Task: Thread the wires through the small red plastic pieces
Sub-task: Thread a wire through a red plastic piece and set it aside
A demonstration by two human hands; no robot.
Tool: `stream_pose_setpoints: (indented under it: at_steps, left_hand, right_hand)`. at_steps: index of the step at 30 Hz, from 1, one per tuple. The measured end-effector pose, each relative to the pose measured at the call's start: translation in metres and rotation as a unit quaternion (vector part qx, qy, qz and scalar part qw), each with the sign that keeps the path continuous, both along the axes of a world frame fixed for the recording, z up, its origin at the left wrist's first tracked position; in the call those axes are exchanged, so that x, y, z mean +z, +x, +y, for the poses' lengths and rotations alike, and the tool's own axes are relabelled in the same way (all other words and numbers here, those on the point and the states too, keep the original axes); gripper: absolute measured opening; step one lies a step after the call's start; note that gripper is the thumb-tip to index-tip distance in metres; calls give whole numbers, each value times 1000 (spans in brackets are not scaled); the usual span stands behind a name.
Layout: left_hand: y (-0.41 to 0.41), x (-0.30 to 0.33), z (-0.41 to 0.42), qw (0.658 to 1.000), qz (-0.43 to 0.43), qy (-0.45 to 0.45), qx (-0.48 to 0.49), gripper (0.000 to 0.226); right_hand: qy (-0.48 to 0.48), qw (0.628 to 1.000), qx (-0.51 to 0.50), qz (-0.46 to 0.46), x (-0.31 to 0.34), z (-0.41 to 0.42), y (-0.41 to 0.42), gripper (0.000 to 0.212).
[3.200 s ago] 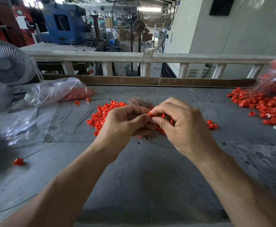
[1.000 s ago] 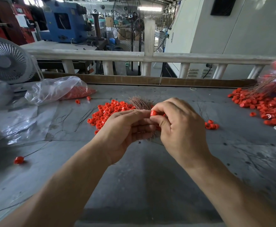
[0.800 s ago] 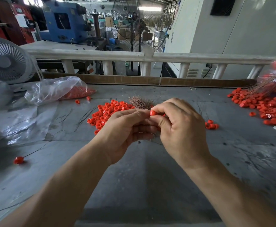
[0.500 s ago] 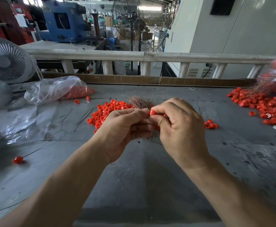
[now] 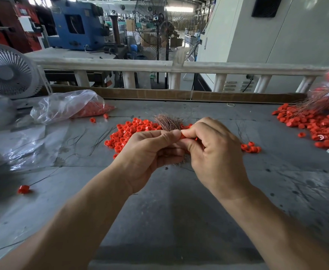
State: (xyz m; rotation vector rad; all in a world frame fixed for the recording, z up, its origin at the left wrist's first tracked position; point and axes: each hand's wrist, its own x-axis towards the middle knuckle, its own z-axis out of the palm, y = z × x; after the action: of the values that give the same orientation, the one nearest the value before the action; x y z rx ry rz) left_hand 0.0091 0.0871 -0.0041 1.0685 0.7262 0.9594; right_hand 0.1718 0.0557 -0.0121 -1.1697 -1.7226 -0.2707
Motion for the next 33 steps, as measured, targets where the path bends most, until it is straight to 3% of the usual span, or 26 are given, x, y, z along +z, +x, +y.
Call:
stream_pose_setpoints:
  at_steps: [5,12,18,23,33]
  left_hand:
    - [1,0,-1,1000,7,-4,3,20]
    - [0,3,-1,1000,22,-2,12,35]
    - [-6,8,0,997,68,-2,-43,51]
    - [-3,7,-1,997,38,5,-60,52]
    - [-5,1,8,999,-15,32,42,34]
  right_hand:
    - [-5,1000,10,1,-1,1,-2,6]
    - [36,999,-12,-12,-3,-1,-7,9]
    - [39,999,2,-31,4,-2,-4,11]
    - [34,999,27,-15,3,-4,-3,16]
    - [-25,992,102,63,-1,0,-6,16]
